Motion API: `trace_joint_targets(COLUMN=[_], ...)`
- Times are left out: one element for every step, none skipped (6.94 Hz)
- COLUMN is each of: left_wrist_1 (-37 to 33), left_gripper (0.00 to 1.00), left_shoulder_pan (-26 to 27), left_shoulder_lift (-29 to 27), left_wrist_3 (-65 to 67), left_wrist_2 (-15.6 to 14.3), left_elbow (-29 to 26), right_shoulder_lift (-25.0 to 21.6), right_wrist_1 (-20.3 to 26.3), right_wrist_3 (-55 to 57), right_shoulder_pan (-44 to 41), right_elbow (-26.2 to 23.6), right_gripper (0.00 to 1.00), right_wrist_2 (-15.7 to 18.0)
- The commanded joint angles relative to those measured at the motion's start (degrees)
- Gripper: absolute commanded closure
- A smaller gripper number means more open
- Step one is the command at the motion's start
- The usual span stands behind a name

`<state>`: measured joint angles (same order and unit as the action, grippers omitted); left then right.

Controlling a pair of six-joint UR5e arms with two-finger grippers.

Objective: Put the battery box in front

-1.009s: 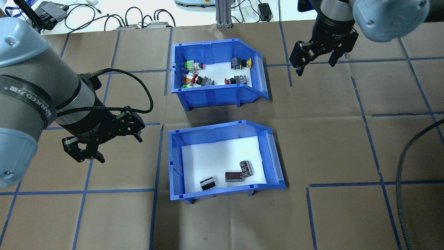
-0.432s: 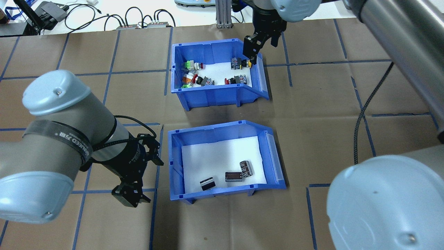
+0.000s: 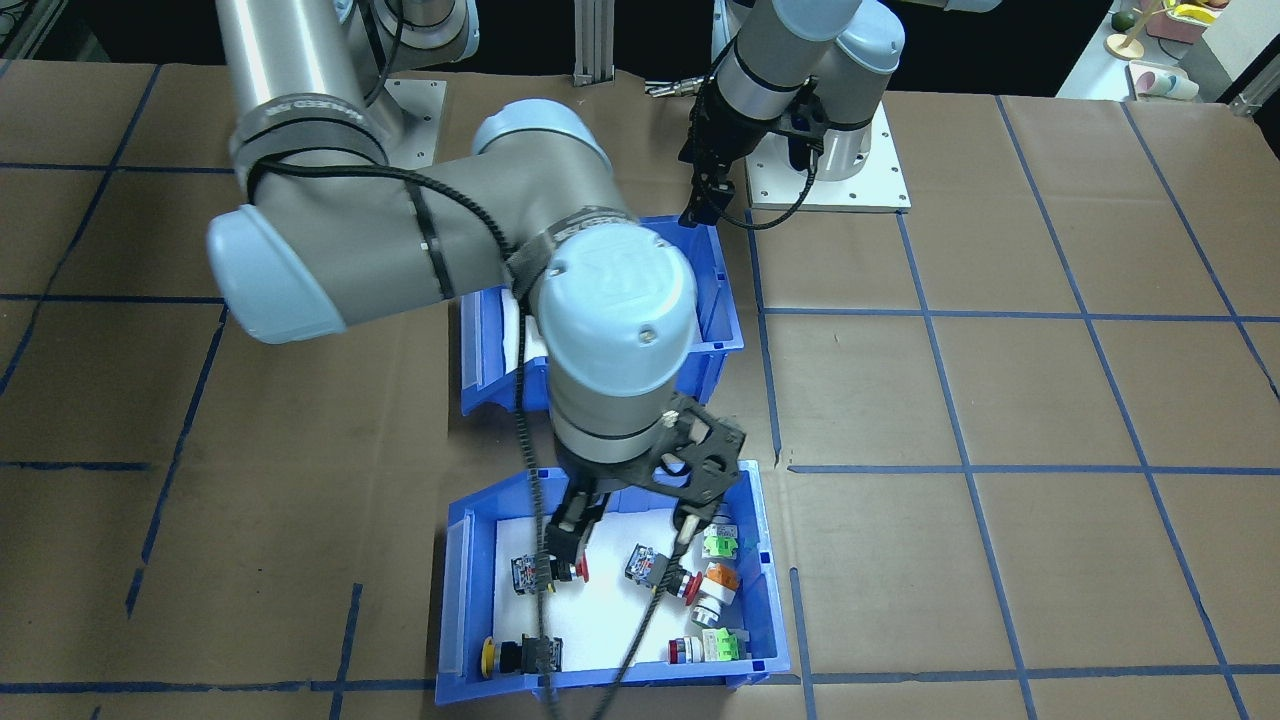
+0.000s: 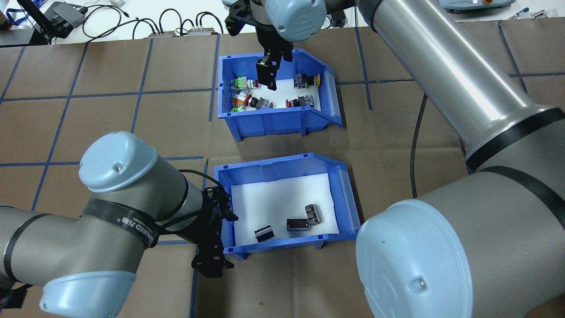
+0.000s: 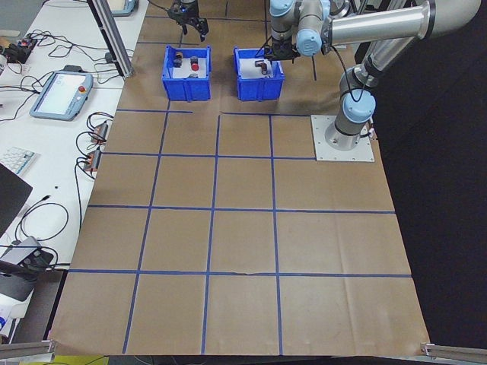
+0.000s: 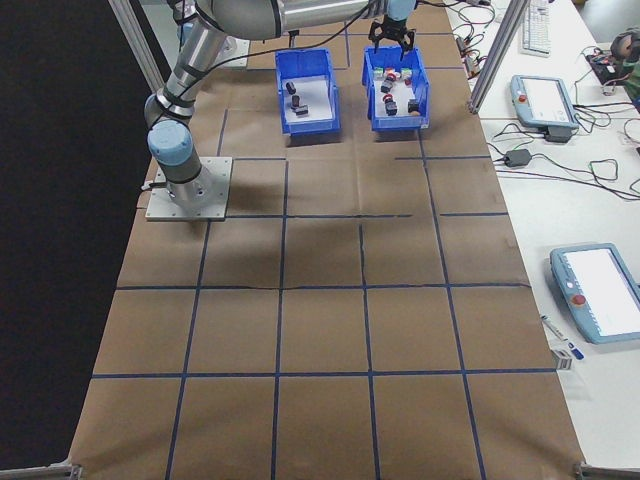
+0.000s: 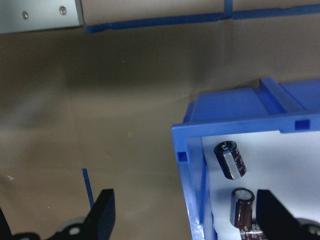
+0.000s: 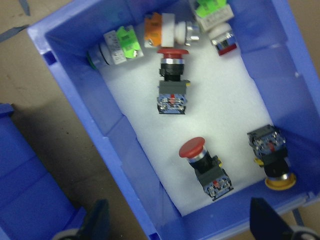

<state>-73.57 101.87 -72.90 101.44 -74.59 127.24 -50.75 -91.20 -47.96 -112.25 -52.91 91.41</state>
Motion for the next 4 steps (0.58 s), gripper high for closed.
trace_joint_targets(left_wrist_1=[9.5,12.5,15.2,15.4], left_gripper=[0.00,0.00,0.00,0.00], left_shoulder_pan=[1.8,2.3,3.8,4.6], left_shoulder_lift=[-0.5,-0.6,-1.3,-2.2], left_wrist_3=[5.0,6.5,6.6,8.1], left_wrist_2=[0.3,0.3,0.4,0.4], left_elbow=[4.1,6.2,7.6,7.9], right_shoulder_lift=[0.3,0.3,-0.5,-1.0], right_wrist_1=[0.1,0.0,-1.2,-2.0], right_wrist_3=[-12.0,-16.1,-17.2,-18.9], right_shoulder_pan=[-2.6,-3.7,-3.4,-3.3], right_elbow=[-0.1,-1.5,-4.2,-6.7], right_gripper=[0.00,0.00,0.00,0.00], right_wrist_2=[-0.1,0.3,0.3,1.9])
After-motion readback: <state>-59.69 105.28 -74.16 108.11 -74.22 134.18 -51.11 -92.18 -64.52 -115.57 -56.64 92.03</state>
